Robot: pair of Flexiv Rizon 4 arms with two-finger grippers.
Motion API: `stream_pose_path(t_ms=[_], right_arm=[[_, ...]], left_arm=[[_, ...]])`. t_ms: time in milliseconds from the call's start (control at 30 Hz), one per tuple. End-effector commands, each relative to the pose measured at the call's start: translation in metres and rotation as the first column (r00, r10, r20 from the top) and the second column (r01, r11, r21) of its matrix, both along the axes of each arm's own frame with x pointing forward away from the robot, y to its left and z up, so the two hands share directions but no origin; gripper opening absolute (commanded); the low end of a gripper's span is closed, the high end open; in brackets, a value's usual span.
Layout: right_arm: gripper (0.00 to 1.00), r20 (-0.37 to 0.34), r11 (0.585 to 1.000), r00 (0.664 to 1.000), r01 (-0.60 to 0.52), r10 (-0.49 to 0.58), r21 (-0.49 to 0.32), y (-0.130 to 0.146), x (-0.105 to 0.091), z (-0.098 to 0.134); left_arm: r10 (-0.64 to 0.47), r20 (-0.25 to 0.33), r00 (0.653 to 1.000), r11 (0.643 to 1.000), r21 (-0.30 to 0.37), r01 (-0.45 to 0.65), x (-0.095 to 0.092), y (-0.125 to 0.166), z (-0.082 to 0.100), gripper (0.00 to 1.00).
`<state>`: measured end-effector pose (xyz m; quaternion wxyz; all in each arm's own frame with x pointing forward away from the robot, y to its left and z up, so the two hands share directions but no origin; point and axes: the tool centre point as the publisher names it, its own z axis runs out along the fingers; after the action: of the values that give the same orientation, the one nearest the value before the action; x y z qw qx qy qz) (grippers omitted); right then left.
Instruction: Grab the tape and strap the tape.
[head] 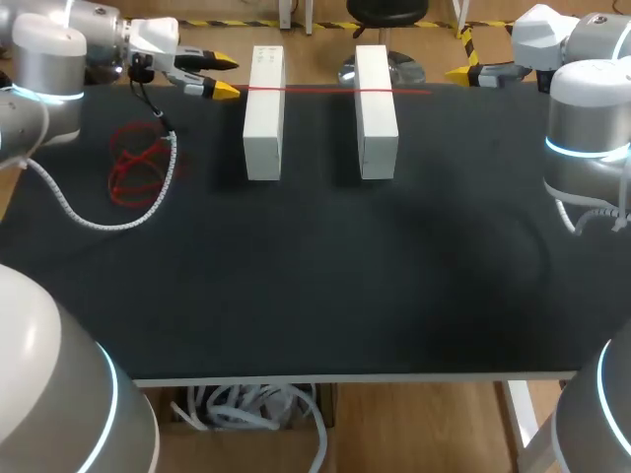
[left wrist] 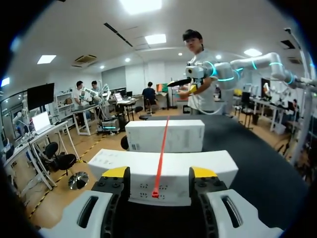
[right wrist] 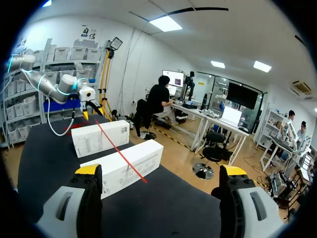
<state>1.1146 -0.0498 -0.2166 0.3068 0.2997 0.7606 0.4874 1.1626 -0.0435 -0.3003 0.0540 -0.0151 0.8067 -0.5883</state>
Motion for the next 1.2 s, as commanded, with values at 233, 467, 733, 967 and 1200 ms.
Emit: stream_pose_path(t_ms=[233,467,733,967,1200], right_arm=[[1.00,0.000,1.000,1.000,0.000,0.000,0.000,0.000,0.000,0.000],[1.00,0.000,1.000,1.000,0.000,0.000,0.000,0.000,0.000,0.000],[1.00,0.000,1.000,1.000,0.000,0.000,0.000,0.000,0.000,0.000],[1.00,0.000,1.000,1.000,0.000,0.000,0.000,0.000,0.000,0.000],[1.00,0.000,1.000,1.000,0.000,0.000,0.000,0.000,0.000,0.000]], left_arm=[[-0.047,-0.038,0.998,0.999,-0.015,0.046,0.012,0.007,-0.015,0.45],[-0.042,-0.049,0.998,0.999,-0.020,0.041,0.013,0.010,-0.020,0.45],[-0.035,-0.072,0.997,0.999,-0.042,0.032,0.011,0.015,-0.023,0.45],[-0.036,-0.073,0.997,0.998,-0.049,0.032,0.008,0.014,-0.022,0.37],[-0.063,-0.075,0.995,0.997,-0.055,0.059,-0.001,0.010,-0.024,0.38]])
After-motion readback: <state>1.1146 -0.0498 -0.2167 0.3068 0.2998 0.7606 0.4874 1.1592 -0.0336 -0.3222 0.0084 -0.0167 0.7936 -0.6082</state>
